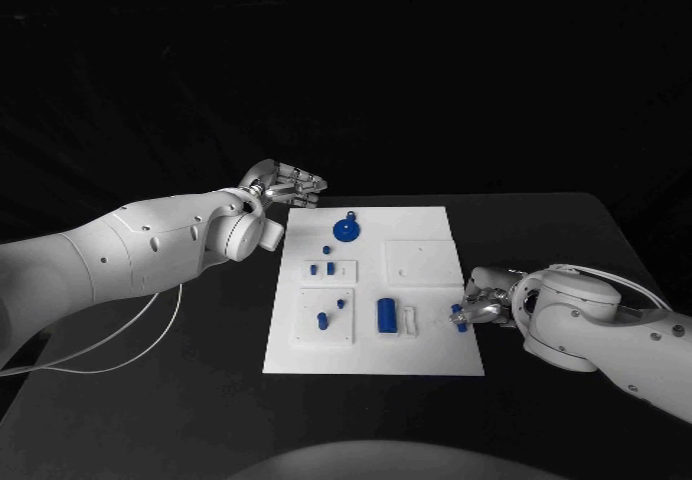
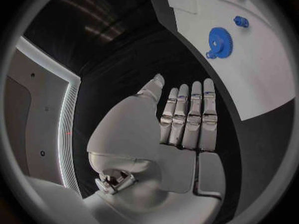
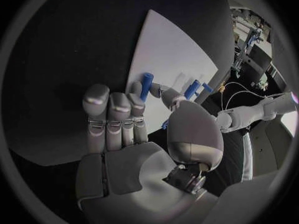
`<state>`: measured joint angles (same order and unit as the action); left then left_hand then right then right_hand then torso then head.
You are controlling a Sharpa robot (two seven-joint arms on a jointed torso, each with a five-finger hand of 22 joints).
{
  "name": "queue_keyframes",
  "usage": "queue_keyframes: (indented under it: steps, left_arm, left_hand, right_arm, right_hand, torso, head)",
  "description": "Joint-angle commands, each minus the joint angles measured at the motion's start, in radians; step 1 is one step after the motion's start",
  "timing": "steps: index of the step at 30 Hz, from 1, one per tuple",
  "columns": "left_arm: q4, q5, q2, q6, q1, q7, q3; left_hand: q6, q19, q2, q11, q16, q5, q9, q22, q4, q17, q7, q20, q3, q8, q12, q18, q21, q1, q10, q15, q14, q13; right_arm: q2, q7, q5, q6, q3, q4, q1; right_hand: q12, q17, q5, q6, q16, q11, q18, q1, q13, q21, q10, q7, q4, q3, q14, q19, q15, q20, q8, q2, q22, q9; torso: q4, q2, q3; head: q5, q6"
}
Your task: Assemble the parts on the task board
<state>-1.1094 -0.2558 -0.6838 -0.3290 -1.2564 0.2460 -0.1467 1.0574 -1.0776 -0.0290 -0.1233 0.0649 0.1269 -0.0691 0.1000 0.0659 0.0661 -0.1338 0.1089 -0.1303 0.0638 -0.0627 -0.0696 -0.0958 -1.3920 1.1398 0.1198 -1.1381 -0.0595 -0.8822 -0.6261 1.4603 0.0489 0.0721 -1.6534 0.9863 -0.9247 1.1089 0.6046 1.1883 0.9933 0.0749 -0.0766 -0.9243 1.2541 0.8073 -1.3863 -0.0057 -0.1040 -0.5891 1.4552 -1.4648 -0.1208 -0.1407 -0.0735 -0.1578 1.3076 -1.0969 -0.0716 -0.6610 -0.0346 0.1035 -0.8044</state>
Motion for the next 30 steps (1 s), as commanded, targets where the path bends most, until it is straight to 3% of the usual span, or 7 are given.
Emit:
queue_keyframes:
  steps: [1,10,15,22,30]
  left_arm:
    - [-0.003,0.005,0.001,0.011,0.001,0.004,0.001]
    - [-0.003,0.004,0.000,0.012,0.001,0.003,0.001]
    - [-0.003,0.004,0.000,0.012,0.001,0.003,0.001]
    - [-0.003,0.004,0.000,0.012,0.001,0.004,0.001]
    - [-0.003,0.004,0.001,0.012,0.001,0.003,0.001]
  left_hand:
    - [-0.008,-0.004,0.006,-0.001,-0.003,-0.005,-0.001,-0.001,0.006,0.001,0.001,0.001,0.001,0.000,0.002,-0.010,0.002,0.005,-0.001,0.004,0.000,0.000]
    - [-0.008,-0.004,0.006,-0.001,-0.003,-0.005,-0.001,-0.001,0.006,0.001,0.001,0.001,0.001,0.000,0.002,-0.010,0.002,0.005,-0.001,0.004,0.000,0.000]
    - [-0.008,-0.004,0.006,-0.001,-0.003,-0.005,-0.001,-0.001,0.006,0.001,0.001,0.001,0.001,0.000,0.002,-0.010,0.002,0.005,-0.001,0.004,0.000,0.000]
    - [-0.009,-0.004,0.006,-0.001,-0.003,-0.005,-0.001,-0.002,0.005,0.001,0.001,0.000,0.000,0.000,0.003,-0.009,0.001,0.004,-0.001,0.004,0.000,0.000]
    - [-0.009,-0.004,0.006,-0.001,-0.003,-0.005,-0.001,-0.002,0.005,0.001,0.001,0.000,0.000,0.000,0.003,-0.009,0.001,0.004,-0.001,0.004,0.000,0.000]
  right_arm:
    - [0.005,-0.014,-0.065,0.043,-0.022,0.015,-0.024]
    - [0.006,-0.008,-0.156,-0.021,-0.021,0.005,-0.024]
    - [0.009,-0.008,-0.197,-0.046,-0.014,-0.009,-0.021]
    - [0.024,-0.010,-0.229,-0.064,-0.001,-0.023,-0.011]
    - [0.051,-0.015,-0.243,-0.069,0.002,-0.031,-0.005]
  right_hand:
    - [0.003,0.002,0.030,-0.017,-0.004,0.002,0.011,-0.013,0.001,-0.002,-0.001,0.011,-0.096,-0.118,0.001,-0.057,-0.006,-0.007,0.006,0.035,0.029,-0.020]
    - [0.006,0.000,0.055,-0.014,-0.006,0.002,0.009,-0.016,0.000,-0.004,-0.001,0.013,-0.108,-0.126,0.000,-0.057,-0.007,-0.008,0.007,0.039,0.030,-0.031]
    - [0.005,0.000,0.062,-0.012,-0.007,0.003,0.008,-0.016,0.000,-0.003,-0.002,0.013,-0.110,-0.126,0.000,-0.057,-0.007,-0.008,0.007,0.039,0.031,-0.032]
    - [0.004,0.001,0.071,-0.011,-0.007,0.003,0.008,-0.016,0.001,-0.002,-0.004,0.013,-0.111,-0.125,0.001,-0.057,-0.007,-0.008,0.008,0.039,0.032,-0.033]
    - [0.009,-0.001,0.080,-0.011,-0.009,0.002,0.008,-0.022,-0.001,-0.004,-0.003,0.014,-0.113,-0.116,0.001,-0.057,-0.007,-0.008,0.008,0.040,0.032,-0.034]
  torso:
    - [0.0000,0.000,-0.0008]
    - [0.0008,0.000,-0.0001]
    - [0.0007,0.000,0.0004]
    - [0.0009,0.000,0.0005]
    - [0.0010,0.000,0.0005]
  head:
    - [0.001,-0.001]
    - [0.006,-0.001]
    - [0.008,-0.002]
    - [0.010,-0.001]
    - [0.013,-0.003]
